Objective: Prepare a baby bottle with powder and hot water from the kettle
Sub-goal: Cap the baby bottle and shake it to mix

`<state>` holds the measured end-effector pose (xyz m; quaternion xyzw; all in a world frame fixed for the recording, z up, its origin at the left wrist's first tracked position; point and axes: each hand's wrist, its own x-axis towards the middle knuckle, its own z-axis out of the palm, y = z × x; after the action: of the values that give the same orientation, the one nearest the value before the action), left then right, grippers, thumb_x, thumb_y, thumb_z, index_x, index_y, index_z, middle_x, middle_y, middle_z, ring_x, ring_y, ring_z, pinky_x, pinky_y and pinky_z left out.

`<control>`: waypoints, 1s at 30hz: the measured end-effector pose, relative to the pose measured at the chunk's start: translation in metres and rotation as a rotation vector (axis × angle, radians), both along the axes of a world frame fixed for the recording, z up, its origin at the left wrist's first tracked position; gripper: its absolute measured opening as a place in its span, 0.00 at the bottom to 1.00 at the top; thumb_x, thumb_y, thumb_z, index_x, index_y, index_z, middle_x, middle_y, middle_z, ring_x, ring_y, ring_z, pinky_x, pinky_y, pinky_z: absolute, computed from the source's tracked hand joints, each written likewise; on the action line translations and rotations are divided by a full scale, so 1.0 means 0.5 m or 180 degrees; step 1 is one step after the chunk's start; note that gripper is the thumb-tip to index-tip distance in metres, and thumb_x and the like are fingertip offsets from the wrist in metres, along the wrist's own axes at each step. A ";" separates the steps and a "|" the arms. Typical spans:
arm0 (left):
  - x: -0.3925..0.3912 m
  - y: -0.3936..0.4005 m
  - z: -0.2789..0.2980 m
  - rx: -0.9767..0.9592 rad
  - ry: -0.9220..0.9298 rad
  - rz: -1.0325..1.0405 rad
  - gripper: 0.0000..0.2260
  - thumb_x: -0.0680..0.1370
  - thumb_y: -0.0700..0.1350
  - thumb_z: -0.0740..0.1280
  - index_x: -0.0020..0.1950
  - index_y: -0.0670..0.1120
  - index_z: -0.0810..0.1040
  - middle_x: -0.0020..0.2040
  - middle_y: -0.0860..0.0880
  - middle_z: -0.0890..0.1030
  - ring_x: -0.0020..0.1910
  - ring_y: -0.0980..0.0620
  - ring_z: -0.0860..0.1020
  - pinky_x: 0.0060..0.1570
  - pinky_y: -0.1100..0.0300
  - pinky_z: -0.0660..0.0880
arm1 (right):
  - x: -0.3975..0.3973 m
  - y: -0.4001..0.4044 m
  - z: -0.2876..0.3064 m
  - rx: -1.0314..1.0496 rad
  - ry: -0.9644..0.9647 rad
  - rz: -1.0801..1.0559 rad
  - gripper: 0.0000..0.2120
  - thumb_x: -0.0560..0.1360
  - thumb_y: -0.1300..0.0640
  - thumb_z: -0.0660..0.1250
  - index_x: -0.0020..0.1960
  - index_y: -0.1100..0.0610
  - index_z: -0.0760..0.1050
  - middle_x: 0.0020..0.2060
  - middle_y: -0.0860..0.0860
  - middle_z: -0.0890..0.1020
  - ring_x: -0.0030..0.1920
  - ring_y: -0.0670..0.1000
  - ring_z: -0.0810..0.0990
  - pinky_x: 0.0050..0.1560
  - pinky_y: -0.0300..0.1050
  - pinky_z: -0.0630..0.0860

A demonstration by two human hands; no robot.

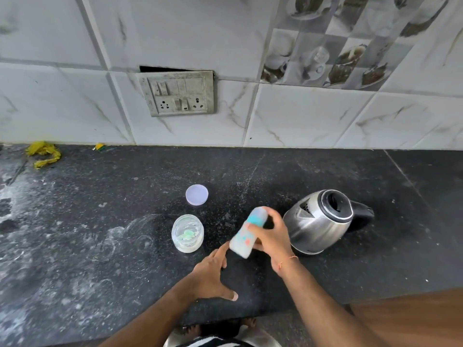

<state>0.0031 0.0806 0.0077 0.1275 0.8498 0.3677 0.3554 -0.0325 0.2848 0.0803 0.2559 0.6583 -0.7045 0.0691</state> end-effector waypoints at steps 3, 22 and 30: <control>-0.010 0.009 0.019 0.0706 -0.0605 0.0562 0.50 0.69 0.68 0.81 0.86 0.61 0.61 0.61 0.55 0.79 0.50 0.59 0.81 0.53 0.64 0.77 | -0.002 0.013 -0.002 -0.0540 -0.0051 -0.0501 0.28 0.77 0.58 0.79 0.71 0.40 0.74 0.62 0.54 0.85 0.57 0.60 0.89 0.51 0.62 0.88; 0.012 0.086 0.105 0.2223 -0.0634 0.2035 0.24 0.78 0.56 0.80 0.69 0.45 0.81 0.56 0.47 0.89 0.50 0.52 0.84 0.52 0.56 0.82 | 0.000 0.036 0.046 -0.1866 -0.0173 0.0302 0.28 0.81 0.32 0.63 0.79 0.39 0.72 0.73 0.58 0.82 0.70 0.68 0.81 0.76 0.73 0.71; 0.029 0.137 0.104 0.1652 0.0695 0.2414 0.25 0.71 0.47 0.87 0.62 0.51 0.80 0.54 0.54 0.87 0.42 0.55 0.84 0.44 0.59 0.82 | -0.007 0.031 0.041 -0.2399 -0.0280 0.0183 0.31 0.80 0.34 0.65 0.78 0.48 0.73 0.69 0.60 0.84 0.71 0.64 0.82 0.75 0.70 0.73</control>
<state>0.0176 0.1491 0.0598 -0.0694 0.7488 0.6563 0.0609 -0.0361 0.3002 0.1006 0.2240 0.3563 -0.8833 0.2064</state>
